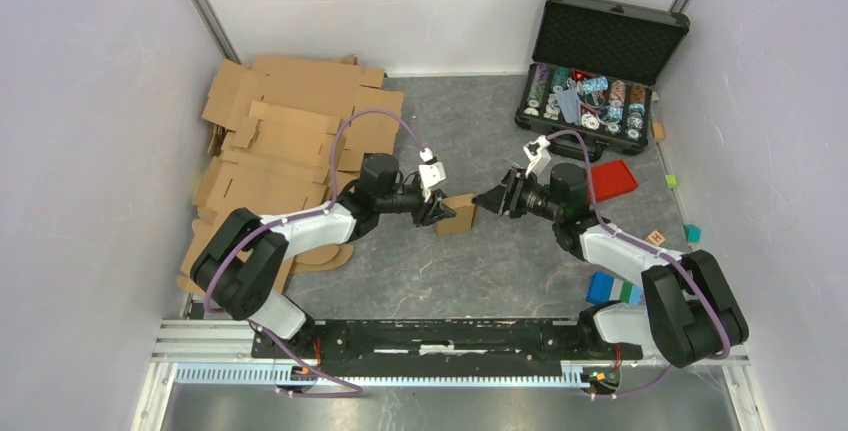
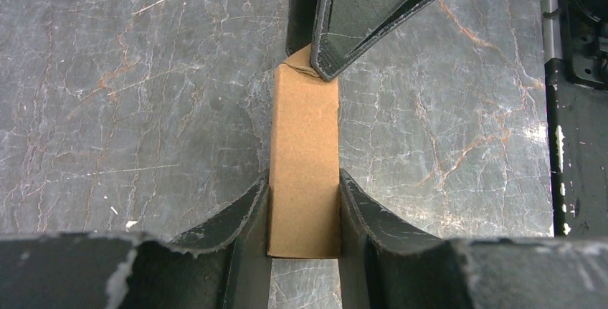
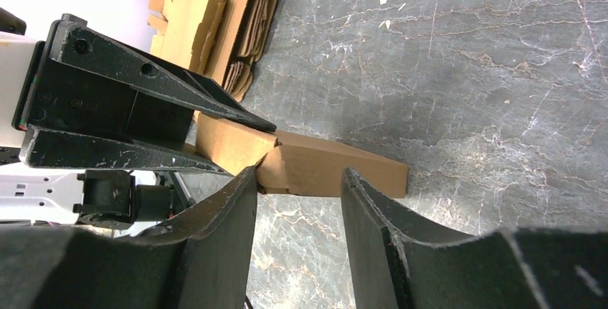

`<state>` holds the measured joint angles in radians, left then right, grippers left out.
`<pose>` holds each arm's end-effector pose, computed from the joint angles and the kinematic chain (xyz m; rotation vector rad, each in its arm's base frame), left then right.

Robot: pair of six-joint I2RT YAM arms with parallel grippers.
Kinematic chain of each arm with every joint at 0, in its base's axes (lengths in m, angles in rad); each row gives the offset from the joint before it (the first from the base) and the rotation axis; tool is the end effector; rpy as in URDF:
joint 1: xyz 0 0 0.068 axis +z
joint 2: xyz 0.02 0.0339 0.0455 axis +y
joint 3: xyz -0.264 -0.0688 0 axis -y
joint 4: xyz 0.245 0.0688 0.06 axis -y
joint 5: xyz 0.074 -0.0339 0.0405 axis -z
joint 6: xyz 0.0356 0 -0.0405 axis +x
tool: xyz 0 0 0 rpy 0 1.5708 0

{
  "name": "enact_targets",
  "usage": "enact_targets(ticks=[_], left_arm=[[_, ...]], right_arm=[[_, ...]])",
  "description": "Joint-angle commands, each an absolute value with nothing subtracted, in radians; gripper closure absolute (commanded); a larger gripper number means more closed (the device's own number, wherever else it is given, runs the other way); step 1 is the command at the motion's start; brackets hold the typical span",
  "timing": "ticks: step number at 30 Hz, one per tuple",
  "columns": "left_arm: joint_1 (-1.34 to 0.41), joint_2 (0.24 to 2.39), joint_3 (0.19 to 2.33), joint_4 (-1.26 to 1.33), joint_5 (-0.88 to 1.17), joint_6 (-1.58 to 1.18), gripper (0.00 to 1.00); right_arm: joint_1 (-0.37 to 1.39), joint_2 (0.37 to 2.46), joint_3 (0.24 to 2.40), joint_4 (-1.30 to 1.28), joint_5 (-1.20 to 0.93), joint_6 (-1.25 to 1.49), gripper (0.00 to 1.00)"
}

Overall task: Fold the paper box
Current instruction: Close the paper box at the center of the board.

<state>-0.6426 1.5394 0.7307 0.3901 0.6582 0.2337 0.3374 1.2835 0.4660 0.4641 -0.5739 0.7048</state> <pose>0.2412 -0.2078 0.2000 1.2268 1.5923 -0.9151 0.2333 0.1023 0.1931 -0.0396 2.0705 1.2229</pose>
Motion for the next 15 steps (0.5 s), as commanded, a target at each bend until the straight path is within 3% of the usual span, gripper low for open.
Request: enact_targets(ticks=[1, 15], left_arm=[[-0.641, 1.572, 0.731, 0.271, 0.637, 0.264, 0.70], [-0.641, 1.572, 0.732, 0.268, 0.640, 0.265, 0.70]], right_arm=[[0.306, 1.284, 0.437, 0.494, -0.561, 0.717, 0.50], [0.291, 1.302, 0.417, 0.554, -0.600, 0.762, 0.56]])
